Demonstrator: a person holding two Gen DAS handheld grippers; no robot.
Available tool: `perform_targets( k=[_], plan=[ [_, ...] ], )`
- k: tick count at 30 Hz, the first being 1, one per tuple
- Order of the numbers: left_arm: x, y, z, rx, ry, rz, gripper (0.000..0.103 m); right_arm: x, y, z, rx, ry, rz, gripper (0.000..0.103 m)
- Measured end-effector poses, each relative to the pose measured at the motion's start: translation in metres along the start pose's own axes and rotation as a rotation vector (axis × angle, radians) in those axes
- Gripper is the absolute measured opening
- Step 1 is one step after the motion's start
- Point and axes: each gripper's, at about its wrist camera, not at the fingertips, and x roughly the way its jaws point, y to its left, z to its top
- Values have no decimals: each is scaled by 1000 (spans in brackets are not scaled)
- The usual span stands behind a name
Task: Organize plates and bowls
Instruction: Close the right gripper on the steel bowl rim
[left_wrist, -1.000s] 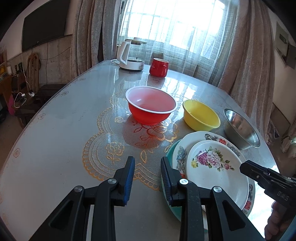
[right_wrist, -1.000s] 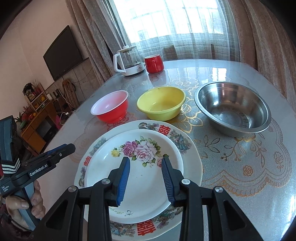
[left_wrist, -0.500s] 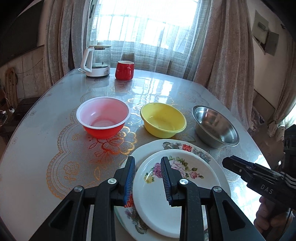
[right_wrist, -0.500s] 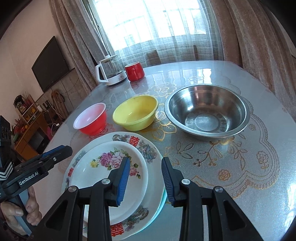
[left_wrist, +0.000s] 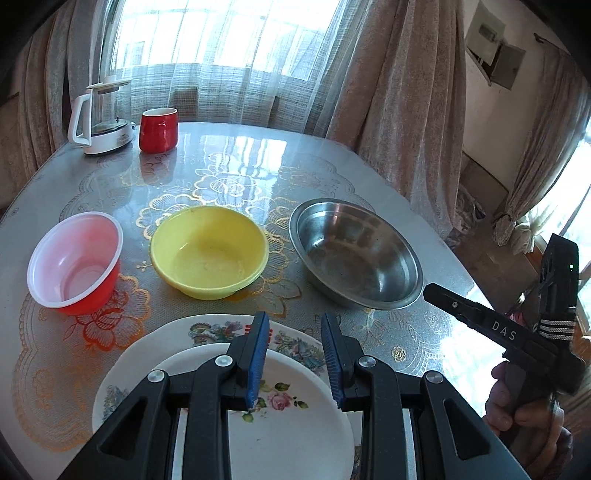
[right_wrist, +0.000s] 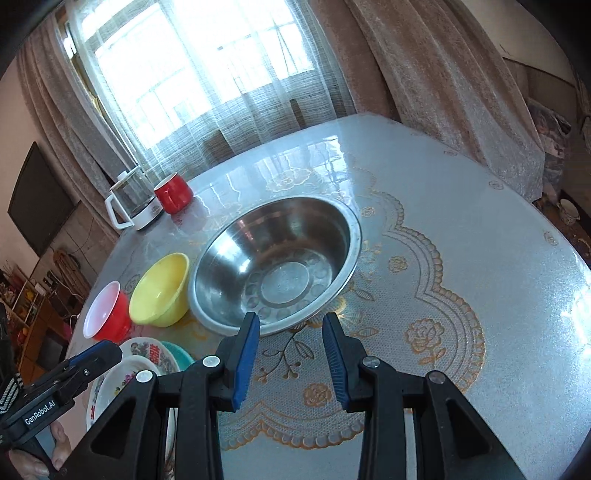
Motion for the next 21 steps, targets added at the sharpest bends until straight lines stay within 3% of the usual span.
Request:
perform_targets(
  k=[7, 12, 16, 21],
  plan=[
    [37, -16, 22, -32, 66, -49, 32, 18, -25, 26, 57, -1, -36, 36],
    [59, -19, 30, -70, 99, -49, 33, 32, -34, 37, 90, 3, -37, 36],
    [75, -14, 34, -92, 121, -9, 35, 50, -39, 46, 103, 21, -35, 36],
    [88, -14, 35, -112, 145, -48, 32, 70, -42, 47, 101, 52, -27, 32]
  ],
)
